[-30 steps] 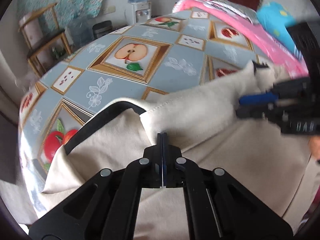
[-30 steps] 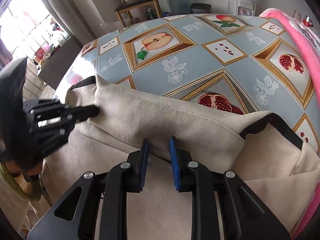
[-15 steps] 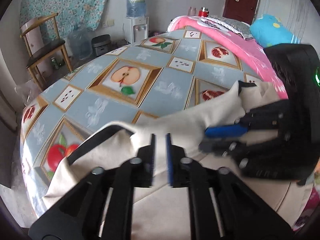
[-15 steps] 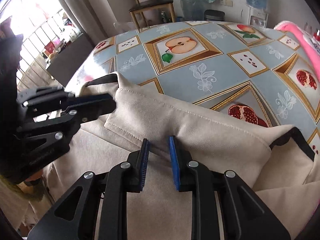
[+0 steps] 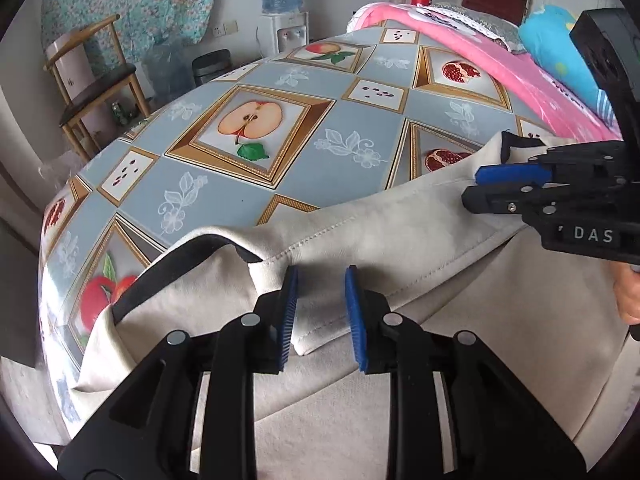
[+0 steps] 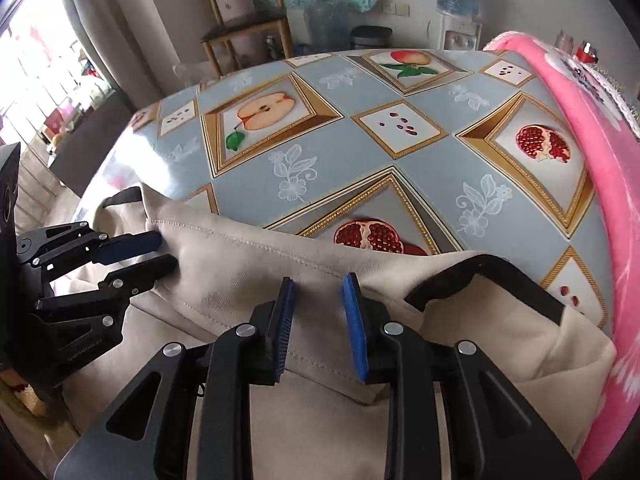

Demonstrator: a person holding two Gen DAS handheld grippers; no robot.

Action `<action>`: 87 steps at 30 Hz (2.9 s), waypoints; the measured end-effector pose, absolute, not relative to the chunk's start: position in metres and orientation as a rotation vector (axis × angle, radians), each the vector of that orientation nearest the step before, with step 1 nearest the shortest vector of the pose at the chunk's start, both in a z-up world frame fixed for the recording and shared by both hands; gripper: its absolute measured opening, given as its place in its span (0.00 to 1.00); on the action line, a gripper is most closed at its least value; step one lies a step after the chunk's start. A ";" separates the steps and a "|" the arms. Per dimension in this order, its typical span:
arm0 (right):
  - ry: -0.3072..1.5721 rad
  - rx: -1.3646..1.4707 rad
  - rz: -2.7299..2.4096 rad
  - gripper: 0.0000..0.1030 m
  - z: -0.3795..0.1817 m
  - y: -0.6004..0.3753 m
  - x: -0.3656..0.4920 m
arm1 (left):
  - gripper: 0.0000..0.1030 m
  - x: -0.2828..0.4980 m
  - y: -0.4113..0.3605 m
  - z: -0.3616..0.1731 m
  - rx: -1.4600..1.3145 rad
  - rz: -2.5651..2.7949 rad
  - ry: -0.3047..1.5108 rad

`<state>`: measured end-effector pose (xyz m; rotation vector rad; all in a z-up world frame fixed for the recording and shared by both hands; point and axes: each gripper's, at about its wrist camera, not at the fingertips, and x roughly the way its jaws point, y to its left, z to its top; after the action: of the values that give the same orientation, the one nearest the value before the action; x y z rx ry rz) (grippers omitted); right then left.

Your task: Fold large clothes

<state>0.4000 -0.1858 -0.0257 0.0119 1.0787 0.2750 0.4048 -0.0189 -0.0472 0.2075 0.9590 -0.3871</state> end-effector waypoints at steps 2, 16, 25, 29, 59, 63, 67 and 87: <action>1.042 0.048 0.319 0.25 -0.014 -0.181 0.397 | 0.23 0.405 -0.019 -0.047 0.216 -0.387 0.956; 1.033 0.056 0.200 0.34 -0.015 -0.184 0.379 | 0.23 0.405 -0.012 -0.047 0.159 -0.410 0.958; 1.067 0.126 0.219 0.45 -0.004 -0.205 0.360 | 0.45 0.395 -0.004 -0.028 0.142 -0.314 0.969; 0.987 0.087 0.252 0.70 0.036 -0.207 0.310 | 0.56 0.363 0.009 0.010 0.159 -0.289 0.930; 1.058 0.123 0.411 0.75 -0.026 -0.162 0.106 | 0.65 0.087 0.120 -0.014 -0.047 -0.141 0.859; 1.070 0.130 0.410 0.72 -0.029 -0.162 0.112 | 0.49 0.119 0.137 -0.027 -0.090 -0.137 0.914; 1.074 0.128 0.415 0.72 -0.030 -0.161 0.112 | 0.45 0.145 0.148 -0.042 -0.092 -0.132 0.982; 1.084 0.140 0.407 0.72 -0.030 -0.161 0.114 | 0.41 0.181 0.186 -0.055 -0.408 -0.501 0.981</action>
<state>0.1136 -0.1609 -0.0303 0.1400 1.0836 0.4066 0.1808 0.1860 -0.0549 -0.4077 0.9814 -0.5008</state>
